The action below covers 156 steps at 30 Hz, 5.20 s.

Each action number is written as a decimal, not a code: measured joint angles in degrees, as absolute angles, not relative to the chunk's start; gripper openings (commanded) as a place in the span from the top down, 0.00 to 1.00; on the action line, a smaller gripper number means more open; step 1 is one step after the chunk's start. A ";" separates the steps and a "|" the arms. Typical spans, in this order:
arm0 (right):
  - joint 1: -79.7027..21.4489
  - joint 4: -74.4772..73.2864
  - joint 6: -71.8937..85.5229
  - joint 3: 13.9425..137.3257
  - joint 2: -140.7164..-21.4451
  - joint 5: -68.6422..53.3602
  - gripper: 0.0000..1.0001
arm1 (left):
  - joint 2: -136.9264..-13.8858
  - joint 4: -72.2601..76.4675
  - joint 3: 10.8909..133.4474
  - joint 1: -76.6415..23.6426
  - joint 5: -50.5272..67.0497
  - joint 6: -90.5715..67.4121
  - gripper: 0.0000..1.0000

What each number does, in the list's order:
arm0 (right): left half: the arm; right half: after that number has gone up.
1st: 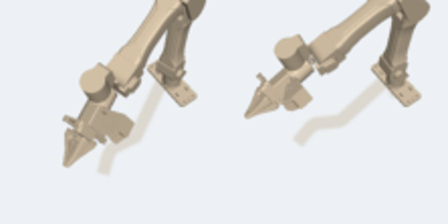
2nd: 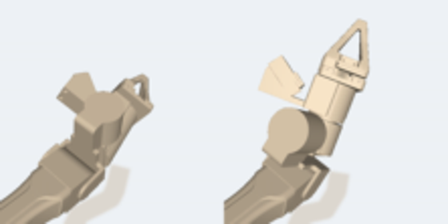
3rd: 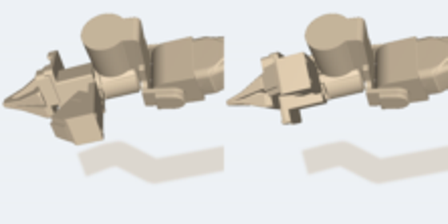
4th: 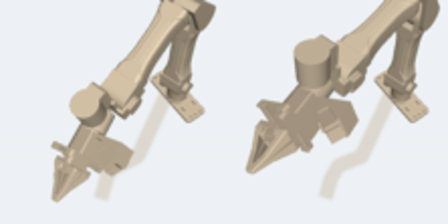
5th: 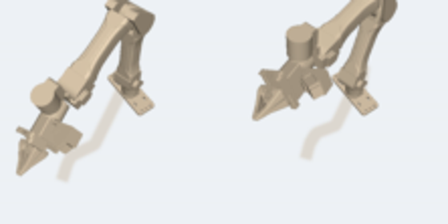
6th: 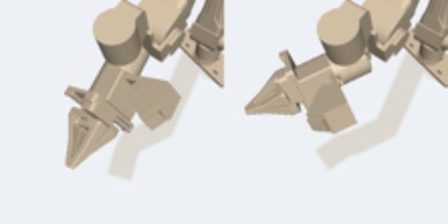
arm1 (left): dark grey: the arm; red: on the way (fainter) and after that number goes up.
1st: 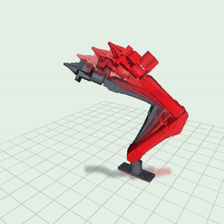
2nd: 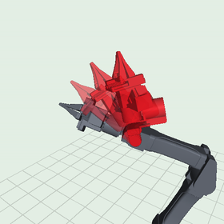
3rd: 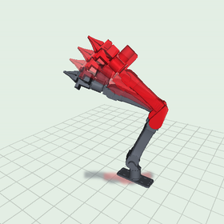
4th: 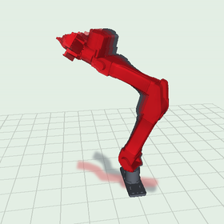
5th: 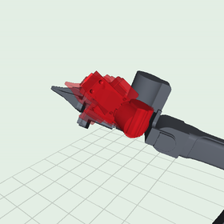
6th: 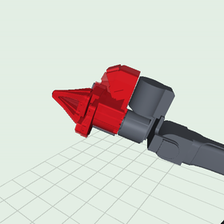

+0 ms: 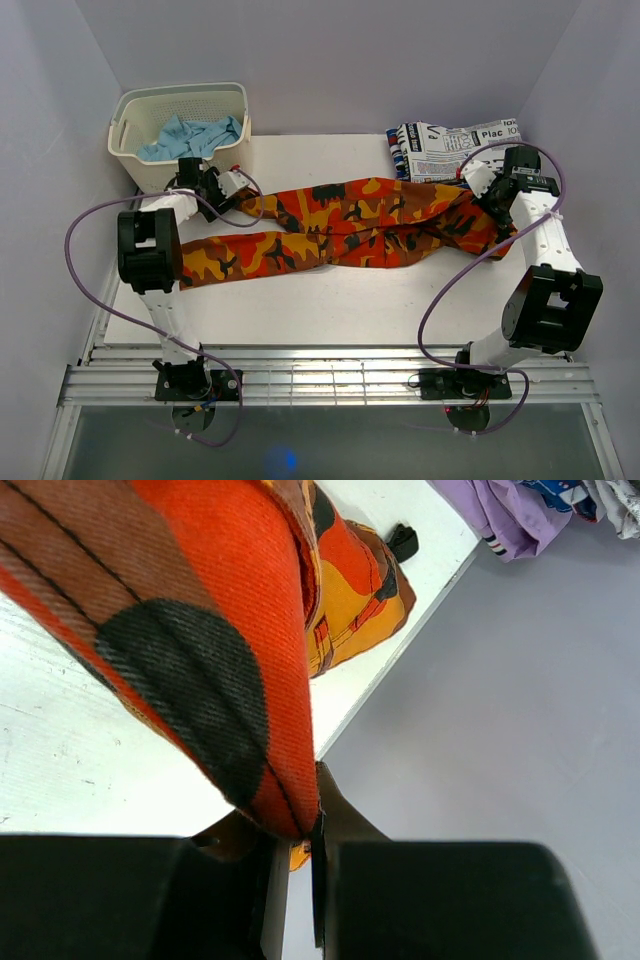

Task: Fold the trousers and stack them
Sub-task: Flatten the trousers out

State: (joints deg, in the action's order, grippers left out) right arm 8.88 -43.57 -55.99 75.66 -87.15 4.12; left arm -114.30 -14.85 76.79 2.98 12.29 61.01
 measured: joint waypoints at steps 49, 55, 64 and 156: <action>15.11 -43.11 -57.39 78.81 -82.11 -2.83 0.92 | -88.09 -43.03 81.21 12.56 31.05 60.12 1.00; 24.58 -41.23 -65.36 68.75 -70.98 -7.44 0.92 | -76.82 -58.94 77.91 23.35 37.76 69.14 1.00; 26.04 -44.47 -80.25 53.39 -70.08 -9.15 0.92 | -79.85 -64.47 52.53 24.12 30.65 78.06 1.00; 3.31 -41.82 -55.53 73.08 -108.36 -2.24 0.55 | -119.17 -22.39 86.13 23.81 22.02 21.43 0.64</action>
State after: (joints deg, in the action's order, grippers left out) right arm 3.31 -41.82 -55.53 73.08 -108.36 -2.24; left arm -119.17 -22.39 86.13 23.81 22.02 21.43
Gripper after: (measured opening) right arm 0.602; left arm 0.573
